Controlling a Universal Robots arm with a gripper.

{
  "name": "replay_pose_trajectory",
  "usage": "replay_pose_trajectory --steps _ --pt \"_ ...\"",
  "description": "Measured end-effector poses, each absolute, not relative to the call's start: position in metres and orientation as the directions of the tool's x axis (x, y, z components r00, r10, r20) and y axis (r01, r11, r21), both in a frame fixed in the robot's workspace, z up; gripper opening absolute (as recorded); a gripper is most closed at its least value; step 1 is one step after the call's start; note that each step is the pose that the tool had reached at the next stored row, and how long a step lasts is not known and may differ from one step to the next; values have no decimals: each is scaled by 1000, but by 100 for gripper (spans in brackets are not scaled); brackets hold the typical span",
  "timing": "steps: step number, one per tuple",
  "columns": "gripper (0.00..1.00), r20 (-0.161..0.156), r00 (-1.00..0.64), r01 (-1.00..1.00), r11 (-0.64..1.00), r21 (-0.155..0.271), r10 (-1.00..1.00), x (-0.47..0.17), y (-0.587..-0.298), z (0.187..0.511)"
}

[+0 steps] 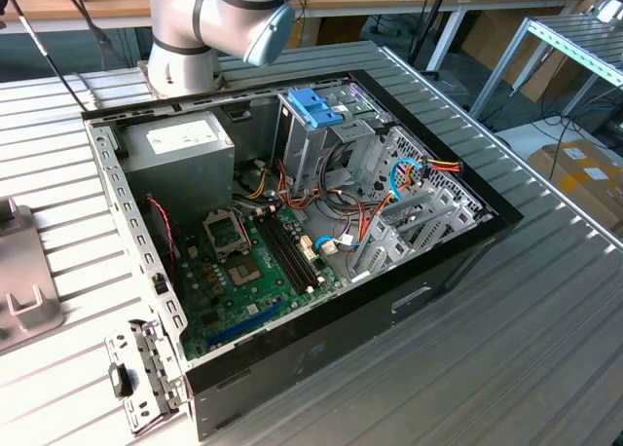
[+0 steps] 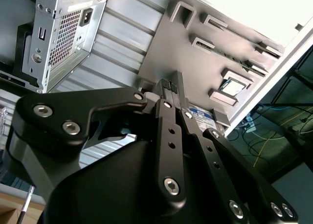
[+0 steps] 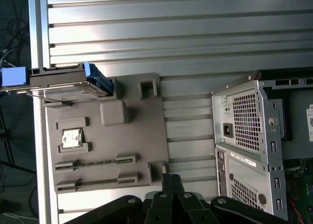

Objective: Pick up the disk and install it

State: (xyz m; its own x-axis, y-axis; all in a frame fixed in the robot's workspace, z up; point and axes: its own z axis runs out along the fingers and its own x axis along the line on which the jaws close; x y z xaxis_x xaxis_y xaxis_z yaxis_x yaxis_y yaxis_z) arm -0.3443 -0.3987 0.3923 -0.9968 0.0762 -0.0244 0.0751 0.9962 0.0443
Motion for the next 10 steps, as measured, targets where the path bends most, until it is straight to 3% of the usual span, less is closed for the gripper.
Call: replay_pose_trajectory --steps 10 --pt "11 -24 -997 75 996 44 76 -353 -399 392"
